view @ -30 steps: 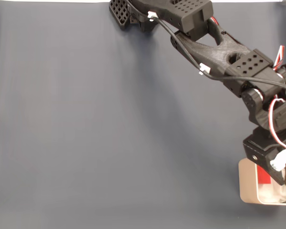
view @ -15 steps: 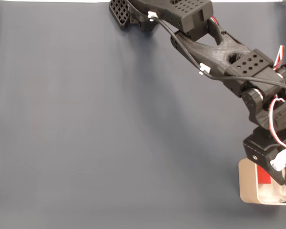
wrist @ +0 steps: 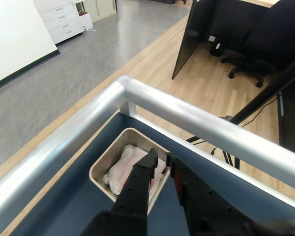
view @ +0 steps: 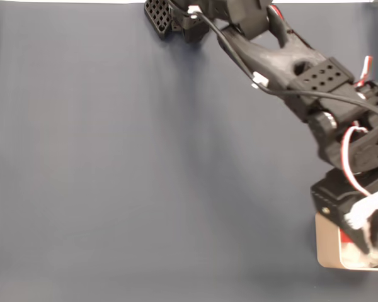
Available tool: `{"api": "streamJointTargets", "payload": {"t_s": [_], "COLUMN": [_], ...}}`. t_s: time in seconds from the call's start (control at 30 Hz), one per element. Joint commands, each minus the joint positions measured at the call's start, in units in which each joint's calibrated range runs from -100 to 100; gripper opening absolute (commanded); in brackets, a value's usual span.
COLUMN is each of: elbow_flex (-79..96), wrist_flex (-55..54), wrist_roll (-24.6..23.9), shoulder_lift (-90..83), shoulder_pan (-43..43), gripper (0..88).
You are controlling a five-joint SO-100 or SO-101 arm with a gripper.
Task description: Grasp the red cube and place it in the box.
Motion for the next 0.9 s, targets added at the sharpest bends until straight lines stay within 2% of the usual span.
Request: {"api": "streamJointTargets", "payload": {"t_s": [0.0, 0.37, 0.87], "elbow_flex": [4.97, 29.33, 74.77], "wrist_flex": [-2.74, -5.11, -11.34], "wrist_roll": [0.05, -0.39, -1.76], "shoulder_lift": [-10.61, -31.40, -62.25], "shoulder_pan": [3.24, 13.47, 23.20], "gripper": [0.0, 0.0, 0.0]}}
